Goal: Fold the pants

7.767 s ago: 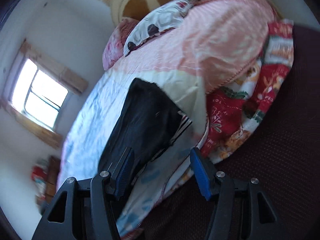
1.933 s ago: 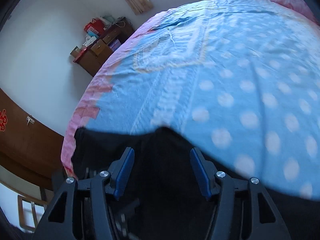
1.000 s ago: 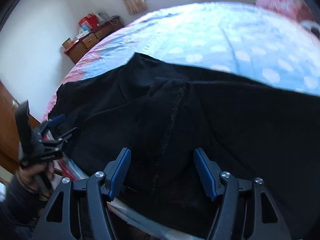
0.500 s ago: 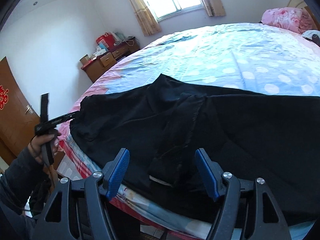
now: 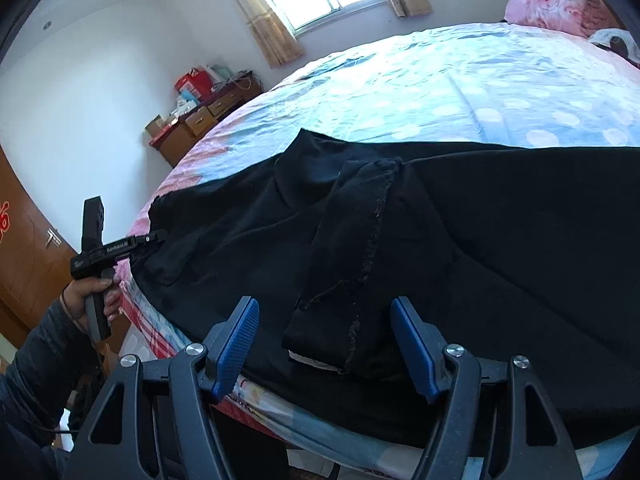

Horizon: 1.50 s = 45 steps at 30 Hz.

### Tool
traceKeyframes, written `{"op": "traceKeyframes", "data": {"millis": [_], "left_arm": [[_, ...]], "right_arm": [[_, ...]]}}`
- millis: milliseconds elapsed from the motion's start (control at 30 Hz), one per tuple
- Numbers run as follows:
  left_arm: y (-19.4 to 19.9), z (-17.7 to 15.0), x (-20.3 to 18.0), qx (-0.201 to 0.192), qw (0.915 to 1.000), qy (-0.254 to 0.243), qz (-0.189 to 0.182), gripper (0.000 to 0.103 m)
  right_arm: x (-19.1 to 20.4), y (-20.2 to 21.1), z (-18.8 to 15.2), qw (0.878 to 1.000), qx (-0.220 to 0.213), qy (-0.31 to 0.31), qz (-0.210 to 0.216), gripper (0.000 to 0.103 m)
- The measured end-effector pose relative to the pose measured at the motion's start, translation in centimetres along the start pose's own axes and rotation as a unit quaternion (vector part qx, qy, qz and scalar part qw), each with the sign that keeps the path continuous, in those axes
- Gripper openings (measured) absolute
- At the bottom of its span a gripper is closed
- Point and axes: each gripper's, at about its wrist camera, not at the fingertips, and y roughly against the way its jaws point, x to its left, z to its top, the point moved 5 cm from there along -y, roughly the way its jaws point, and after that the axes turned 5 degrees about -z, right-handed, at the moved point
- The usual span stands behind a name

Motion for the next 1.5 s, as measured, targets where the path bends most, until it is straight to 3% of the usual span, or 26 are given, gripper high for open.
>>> {"op": "traceKeyframes", "data": {"millis": [200,433,567,800,1067,1233,1400,1500], "left_arm": [[2.1,0.6,-0.1,-0.025,0.9986,0.034,-0.03,0.017],[5.9,2.0,-2.9,-0.052,0.9942,0.048,-0.081,0.014],[8.2,3.2,-7.2,-0.07,0.986,0.045,-0.145,0.014],[10.1,5.3,-16.9,-0.08,0.9683,-0.012,-0.236,0.013],[8.1,6.4,-28.4,-0.042,0.9516,-0.107,-0.285,0.013],[4.8,4.8,-34.6,-0.001,0.9444,-0.176,-0.277,0.013],[-0.2,2.2,-39.7,0.052,0.935,-0.235,-0.261,0.013],[-2.6,1.4,-41.4,0.08,0.932,-0.241,-0.259,0.013]], "right_arm": [[-0.9,0.9,0.3,1.0,-0.017,-0.018,-0.004,0.07],[-3.2,2.0,0.9,0.997,-0.038,-0.061,-0.019,0.07],[-5.0,3.1,1.5,0.994,-0.047,-0.088,-0.051,0.07],[-8.4,7.1,0.7,0.984,-0.07,-0.142,-0.079,0.07],[-10.3,11.0,-1.2,0.971,-0.106,-0.181,-0.114,0.07],[-12.3,13.4,-0.6,0.959,-0.143,-0.206,-0.133,0.07],[-14.2,13.2,-1.1,0.953,-0.131,-0.231,-0.147,0.07],[-14.3,13.4,-1.2,0.952,-0.136,-0.229,-0.154,0.07]]}}
